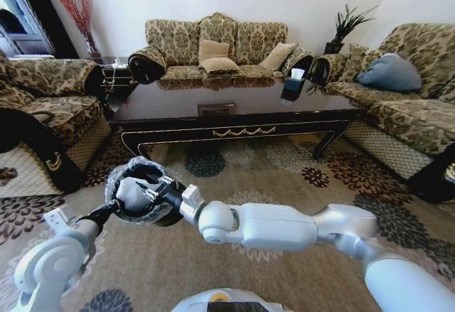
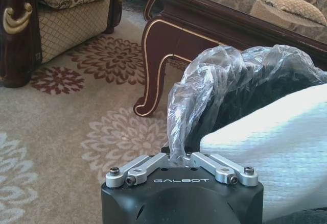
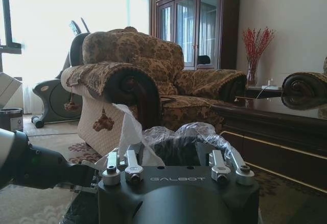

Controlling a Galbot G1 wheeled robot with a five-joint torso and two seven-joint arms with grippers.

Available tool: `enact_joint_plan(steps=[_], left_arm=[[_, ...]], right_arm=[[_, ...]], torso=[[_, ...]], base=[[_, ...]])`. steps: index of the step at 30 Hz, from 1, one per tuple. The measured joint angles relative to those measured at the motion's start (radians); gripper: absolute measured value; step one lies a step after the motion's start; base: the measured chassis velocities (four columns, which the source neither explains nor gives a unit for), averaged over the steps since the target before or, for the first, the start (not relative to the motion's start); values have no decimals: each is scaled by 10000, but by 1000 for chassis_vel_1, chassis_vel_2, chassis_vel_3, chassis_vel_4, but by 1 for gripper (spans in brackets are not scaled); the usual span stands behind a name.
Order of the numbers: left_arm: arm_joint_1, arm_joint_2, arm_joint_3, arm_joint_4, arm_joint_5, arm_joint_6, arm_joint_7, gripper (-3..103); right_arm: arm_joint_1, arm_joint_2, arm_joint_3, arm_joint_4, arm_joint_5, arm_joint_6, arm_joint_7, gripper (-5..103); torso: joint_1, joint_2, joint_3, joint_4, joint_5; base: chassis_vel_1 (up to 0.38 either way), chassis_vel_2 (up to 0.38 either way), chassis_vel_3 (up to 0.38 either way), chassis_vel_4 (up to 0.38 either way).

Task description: Move to the front of the table and pick up the trash from the floor, then place it into the trash bin.

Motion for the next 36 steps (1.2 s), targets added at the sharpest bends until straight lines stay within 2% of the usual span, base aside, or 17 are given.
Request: enact_joint_plan(steps=[1,2,4,7,10,11,12,19,36], left_arm=[[2,-1,0,0,1,0,0,2],[14,0,0,0,2,0,0,2],[19,-1,-1,-3,4,0,0,2],[44,-10,-16,-36,6,0,1,2],[64,-21,-24,-61,10,0,1,2],[73,-28,-26,-76,12,1,2,2],[121,-43,-37,-157,9,0,5,2],[210,-45,-119,-274,1,0,9,2],[304,-90,-132,-391,25,0,11,2]], right_arm=[[0,-24,2,15,1,0,0,57],[-14,-135,8,64,-14,0,0,68],[-24,-185,12,73,-28,-3,1,68],[-44,-401,51,90,-125,-35,3,84],[-44,-539,76,96,-229,-43,-4,84],[-43,-605,89,109,-292,-43,-8,95],[-13,-866,113,251,-484,-43,-22,100],[-97,-1657,210,701,-748,-43,-63,100],[-1028,-2944,542,1624,-1576,-23,-274,100]], torso=[[0,0,0,0,0],[0,0,0,0,0],[0,0,0,0,0],[0,0,0,0,0],[0,0,0,-1,0],[0,0,0,0,0],[0,-1,0,0,1],[0,0,0,-1,1],[0,0,-1,-2,1]], base=[[0,0,0,0],[0,0,0,0],[0,0,0,0],[0,0,0,0],[0,0,0,0],[0,0,0,0],[0,0,0,0],[0,0,0,0],[0,0,0,0]])
